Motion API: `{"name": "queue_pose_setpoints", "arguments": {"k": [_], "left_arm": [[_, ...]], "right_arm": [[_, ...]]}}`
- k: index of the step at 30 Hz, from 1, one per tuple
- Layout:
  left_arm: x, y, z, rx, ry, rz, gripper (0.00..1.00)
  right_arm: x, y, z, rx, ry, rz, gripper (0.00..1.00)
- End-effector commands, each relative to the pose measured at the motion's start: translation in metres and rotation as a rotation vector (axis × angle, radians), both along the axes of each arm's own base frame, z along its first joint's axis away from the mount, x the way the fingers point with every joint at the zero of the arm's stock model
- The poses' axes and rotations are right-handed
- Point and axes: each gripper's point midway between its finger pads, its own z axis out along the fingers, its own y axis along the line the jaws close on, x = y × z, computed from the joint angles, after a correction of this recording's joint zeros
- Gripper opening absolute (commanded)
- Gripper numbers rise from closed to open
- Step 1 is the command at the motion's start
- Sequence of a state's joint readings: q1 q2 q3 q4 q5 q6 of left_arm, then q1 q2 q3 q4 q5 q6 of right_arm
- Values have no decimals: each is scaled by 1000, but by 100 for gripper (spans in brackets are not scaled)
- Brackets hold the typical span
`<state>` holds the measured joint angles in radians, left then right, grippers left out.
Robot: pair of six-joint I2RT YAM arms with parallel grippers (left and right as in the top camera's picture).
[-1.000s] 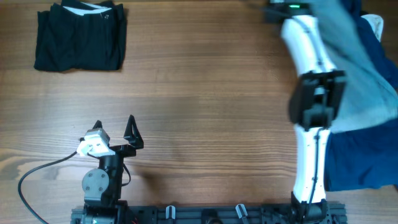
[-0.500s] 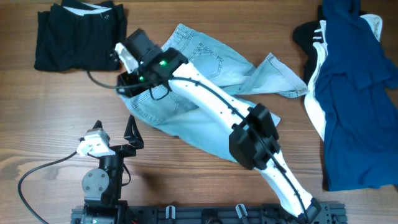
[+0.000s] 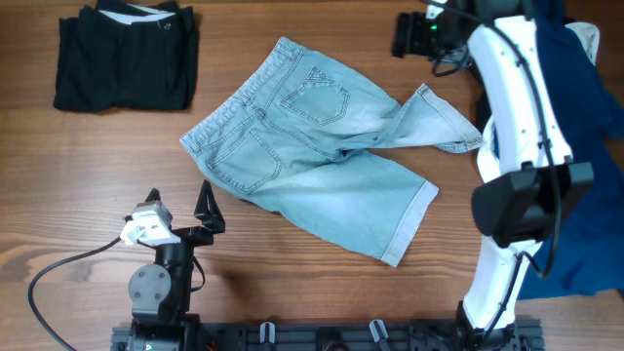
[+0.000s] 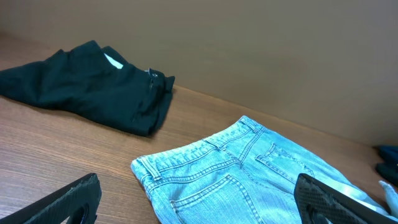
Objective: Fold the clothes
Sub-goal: 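Pull the shorts left onto the table center and release, then reach both grippers to the shorts, left to waistband, right to leg hem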
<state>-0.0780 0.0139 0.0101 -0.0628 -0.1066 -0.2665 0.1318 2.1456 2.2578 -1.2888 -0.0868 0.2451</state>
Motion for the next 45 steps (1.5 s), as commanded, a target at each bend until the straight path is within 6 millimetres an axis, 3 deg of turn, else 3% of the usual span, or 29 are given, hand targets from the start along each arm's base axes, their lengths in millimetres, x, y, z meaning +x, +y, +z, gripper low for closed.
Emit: {"name": "queue_pose_setpoints", "arguments": {"k": [1, 4, 8, 13, 14, 16, 19, 22, 24, 26, 29, 31, 33, 34, 35, 39, 42, 43, 44, 45], "left_arm": [[0, 0, 0, 20, -3, -2, 100], [0, 0, 0, 20, -3, -2, 100], [0, 0, 0, 20, -3, -2, 100], [0, 0, 0, 20, -3, -2, 100], [0, 0, 0, 20, -3, -2, 100], [0, 0, 0, 20, -3, -2, 100], [0, 0, 0, 20, -3, -2, 100], [0, 0, 0, 20, -3, -2, 100], [0, 0, 0, 20, -3, -2, 100], [0, 0, 0, 20, -3, -2, 100], [0, 0, 0, 20, -3, -2, 100], [0, 0, 0, 20, -3, -2, 100], [0, 0, 0, 20, -3, -2, 100], [0, 0, 0, 20, -3, -2, 100], [0, 0, 0, 20, -3, -2, 100], [0, 0, 0, 20, -3, -2, 100], [0, 0, 0, 20, -3, -2, 100], [0, 0, 0, 20, -3, -2, 100], [0, 0, 0, 20, -3, -2, 100], [0, 0, 0, 20, -3, -1, 100]], "right_arm": [[-6, -20, -55, 25, 150, -35, 85], [-18, -22, -104, 13, 280, -40, 84], [-23, -19, -150, 14, 386, -86, 70], [-20, -18, -179, 14, 417, -112, 57], [-20, -18, -187, 13, 427, -115, 50], [-19, -18, -188, 11, 423, -130, 26], [-22, -19, -180, 11, 432, -164, 4], [-52, -52, -155, -162, 498, -302, 4], [-81, -74, -122, -289, 541, -408, 4], [-92, -78, -108, -322, 555, -409, 5], [-101, -71, -116, -309, 598, -386, 8], [-111, -72, -124, -340, 635, -374, 17], [-115, -70, -126, -337, 657, -312, 58], [-116, -62, -124, -293, 663, -275, 86], [-117, -54, -119, -250, 659, -230, 100], [-130, -40, -81, -235, 577, -190, 100], [-174, -26, -49, -213, 535, -186, 100], [-196, -11, -38, -173, 526, -143, 100], [-203, -1, -34, -150, 510, -115, 100], [-216, 23, -31, -88, 489, -43, 100]]}}
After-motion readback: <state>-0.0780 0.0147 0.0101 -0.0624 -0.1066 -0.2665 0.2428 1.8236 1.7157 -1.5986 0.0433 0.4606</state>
